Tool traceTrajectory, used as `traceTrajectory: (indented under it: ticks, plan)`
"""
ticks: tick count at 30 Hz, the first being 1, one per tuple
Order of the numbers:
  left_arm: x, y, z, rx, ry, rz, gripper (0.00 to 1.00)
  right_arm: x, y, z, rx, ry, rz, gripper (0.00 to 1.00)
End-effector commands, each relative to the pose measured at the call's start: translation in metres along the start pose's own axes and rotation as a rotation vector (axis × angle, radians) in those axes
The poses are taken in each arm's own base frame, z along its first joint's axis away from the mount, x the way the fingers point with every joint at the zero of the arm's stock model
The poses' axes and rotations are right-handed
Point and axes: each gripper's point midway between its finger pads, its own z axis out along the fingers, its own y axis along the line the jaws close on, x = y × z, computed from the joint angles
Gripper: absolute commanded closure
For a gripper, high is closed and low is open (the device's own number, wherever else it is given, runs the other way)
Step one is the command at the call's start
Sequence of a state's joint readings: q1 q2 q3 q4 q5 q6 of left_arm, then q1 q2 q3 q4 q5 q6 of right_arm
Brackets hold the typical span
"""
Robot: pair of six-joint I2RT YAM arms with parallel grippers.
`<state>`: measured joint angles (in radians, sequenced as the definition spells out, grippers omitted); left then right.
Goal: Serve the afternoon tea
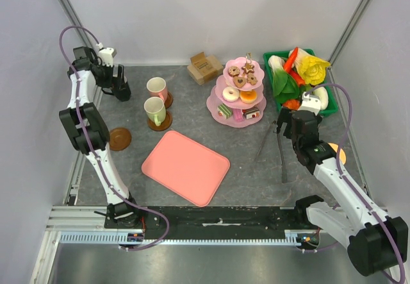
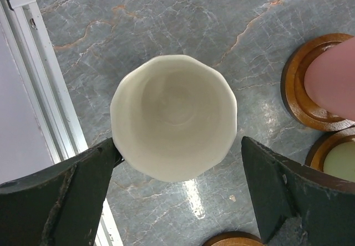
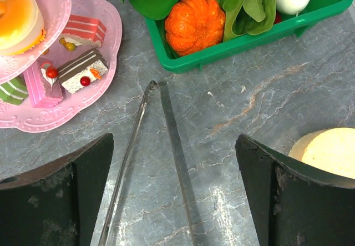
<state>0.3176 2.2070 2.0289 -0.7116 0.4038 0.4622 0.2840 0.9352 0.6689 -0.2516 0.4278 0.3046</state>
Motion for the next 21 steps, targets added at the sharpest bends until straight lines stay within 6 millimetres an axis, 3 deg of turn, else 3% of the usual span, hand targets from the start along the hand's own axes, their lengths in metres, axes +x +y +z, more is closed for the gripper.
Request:
traceTrajectory:
  ticks: [1,7,13,21]
  plan:
    - [-0.004,-0.013,-0.019,0.037,-0.012,-0.021,0.01,-0.025,0.0,-0.006,0.002,-0.068,0.021,0.02]
    - [0.007,-0.038,-0.027,0.097,-0.002,-0.042,0.01,-0.029,-0.001,-0.011,-0.008,-0.095,0.036,0.02]
    - [0.002,-0.063,-0.04,0.183,-0.015,-0.104,0.01,-0.037,0.003,-0.017,-0.041,-0.133,0.055,0.02]
    - [0.002,-0.07,-0.041,0.168,0.0,-0.175,0.0,-0.042,0.004,-0.023,-0.062,-0.164,0.074,0.02]
